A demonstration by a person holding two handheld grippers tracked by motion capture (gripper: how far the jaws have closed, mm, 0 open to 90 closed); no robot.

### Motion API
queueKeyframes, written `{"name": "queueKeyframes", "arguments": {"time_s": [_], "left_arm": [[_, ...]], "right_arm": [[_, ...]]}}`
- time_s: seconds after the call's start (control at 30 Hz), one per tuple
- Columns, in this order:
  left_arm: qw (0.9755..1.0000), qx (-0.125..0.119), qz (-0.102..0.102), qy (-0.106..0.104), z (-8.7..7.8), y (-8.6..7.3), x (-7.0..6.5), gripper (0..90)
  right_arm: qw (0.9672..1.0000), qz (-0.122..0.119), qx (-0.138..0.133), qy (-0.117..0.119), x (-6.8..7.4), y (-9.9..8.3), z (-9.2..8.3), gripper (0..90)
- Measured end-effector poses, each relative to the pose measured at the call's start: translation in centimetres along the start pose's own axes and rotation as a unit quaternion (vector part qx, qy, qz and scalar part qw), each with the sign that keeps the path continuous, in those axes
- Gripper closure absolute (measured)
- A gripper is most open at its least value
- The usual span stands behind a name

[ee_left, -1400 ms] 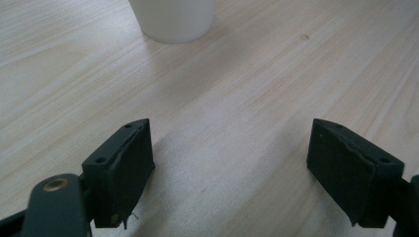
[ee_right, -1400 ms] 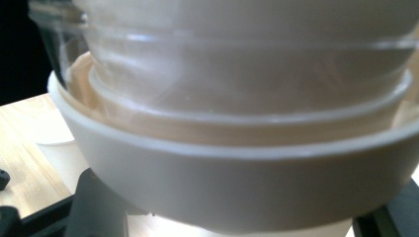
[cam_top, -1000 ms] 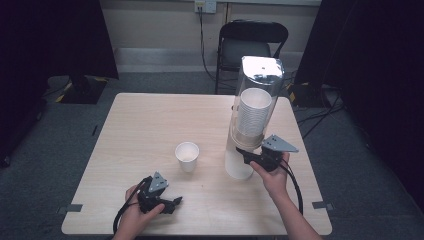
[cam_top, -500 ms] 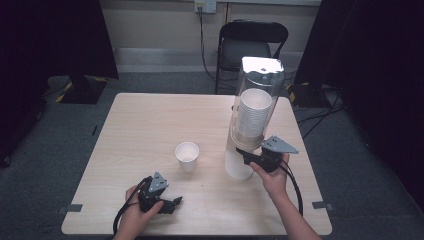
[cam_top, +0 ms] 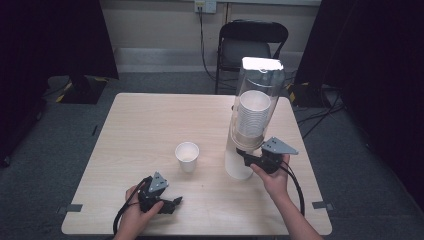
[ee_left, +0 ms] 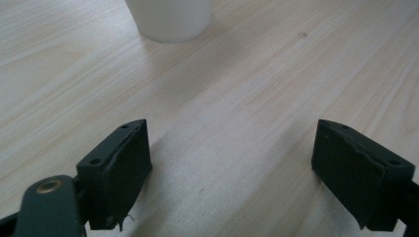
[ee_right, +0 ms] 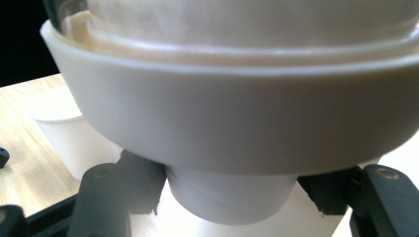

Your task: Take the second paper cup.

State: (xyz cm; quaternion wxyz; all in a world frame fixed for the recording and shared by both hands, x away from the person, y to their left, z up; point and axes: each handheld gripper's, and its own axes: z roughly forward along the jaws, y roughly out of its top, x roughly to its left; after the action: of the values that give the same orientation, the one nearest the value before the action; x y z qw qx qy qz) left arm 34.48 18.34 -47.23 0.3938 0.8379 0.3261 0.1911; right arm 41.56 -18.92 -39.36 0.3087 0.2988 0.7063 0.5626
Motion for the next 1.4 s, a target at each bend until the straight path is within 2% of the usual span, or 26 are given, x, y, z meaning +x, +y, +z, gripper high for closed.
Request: {"name": "queueKeyframes", "arguments": {"time_s": [0.43, 0.47, 0.5, 0.53, 0.57, 0.6, 0.63, 0.67, 0.7, 0.73, 0.77, 0.8, 0.83, 0.9, 0.97, 1.07, 1.13, 1.27, 1.33, 1.4], "left_arm": [[1.0, -0.003, -0.004, 0.0, 0.0, 0.0, 0.0, 14.8], [1.0, -0.003, -0.004, 0.0, 0.0, 0.0, 0.0, 14.8], [1.0, -0.003, -0.006, 0.0, 0.0, 0.0, -0.1, 14.8], [1.0, -0.002, -0.004, 0.0, 0.0, 0.0, 0.0, 14.8], [1.0, -0.003, -0.005, 0.0, 0.0, 0.0, 0.0, 14.7], [1.0, -0.003, -0.004, 0.0, 0.0, 0.0, -0.1, 14.7], [1.0, -0.001, -0.003, 0.0, 0.0, 0.0, 0.0, 14.7], [1.0, 0.0, 0.0, -0.001, 0.0, 0.0, 0.0, 14.6], [1.0, -0.001, -0.003, -0.002, 0.0, 0.0, 0.0, 14.5], [1.0, 0.001, 0.0, -0.002, 0.0, 0.0, 0.0, 14.4], [1.0, 0.0, -0.003, -0.002, 0.0, 0.0, 0.0, 14.3], [1.0, -0.001, -0.002, -0.002, 0.1, 0.0, 0.0, 14.2], [1.0, -0.001, -0.001, -0.002, 0.1, 0.1, 0.0, 14.0], [1.0, -0.001, -0.002, -0.002, 0.1, 0.1, 0.0, 13.7], [1.0, -0.001, -0.002, -0.002, 0.1, 0.1, 0.0, 13.7], [1.0, -0.001, -0.002, -0.001, 0.1, 0.0, 0.0, 13.7], [1.0, -0.001, -0.002, -0.001, 0.1, 0.1, 0.0, 13.6], [1.0, -0.001, -0.002, -0.001, 0.1, 0.1, 0.0, 13.6], [1.0, -0.001, -0.002, -0.001, 0.1, 0.1, 0.0, 13.6], [1.0, -0.003, -0.005, -0.001, 0.1, 0.1, -0.1, 13.6]], "right_arm": [[1.0, 0.004, -0.002, 0.003, 0.0, -0.2, 0.1, 35.4], [0.9999, 0.008, 0.006, 0.003, 0.1, -0.3, 0.1, 35.7], [0.9995, 0.004, 0.03, 0.003, 0.1, -0.6, 0.3, 36.6], [0.9978, -0.005, 0.065, 0.0, 0.1, -1.9, 0.8, 36.8], [0.9946, 0.008, 0.104, 0.004, 0.0, -3.6, 1.1, 36.7], [0.9913, 0.008, 0.131, 0.001, 0.1, -5.2, 1.3, 36.7], [0.9906, -0.001, 0.136, -0.001, 0.0, -5.2, 1.2, 36.6], [0.9932, -0.007, 0.116, -0.004, -0.2, -4.1, 0.8, 36.4], [0.9941, -0.006, 0.108, 0.002, -0.5, -3.2, 0.5, 36.3], [0.9932, -0.005, 0.115, 0.01, -0.5, -3.1, 0.5, 36.1], [0.9917, -0.011, 0.128, 0.015, -0.4, -3.3, 0.5, 35.9], [0.9917, -0.013, 0.126, 0.022, -0.3, -3.8, 0.3, 35.8], [0.9903, -0.006, 0.137, 0.025, -0.4, -4.4, 0.3, 35.8], [0.9879, -0.009, 0.151, 0.032, -0.6, -5.1, 0.1, 35.6], [0.9886, 0.006, 0.148, 0.028, -1.0, -5.1, -0.4, 35.5], [0.9865, -0.01, 0.161, 0.03, -0.8, -5.4, -1.2, 35.3], [0.9866, -0.013, 0.16, 0.03, -0.7, -5.4, -1.4, 35.2], [0.9859, -0.008, 0.166, 0.022, -1.0, -5.7, -1.8, 35.0], [0.9866, 0.0, 0.162, 0.019, -1.3, -6.0, -2.0, 35.0], [0.9857, -0.004, 0.167, 0.016, -1.5, -6.2, -2.2, 35.0]]}}
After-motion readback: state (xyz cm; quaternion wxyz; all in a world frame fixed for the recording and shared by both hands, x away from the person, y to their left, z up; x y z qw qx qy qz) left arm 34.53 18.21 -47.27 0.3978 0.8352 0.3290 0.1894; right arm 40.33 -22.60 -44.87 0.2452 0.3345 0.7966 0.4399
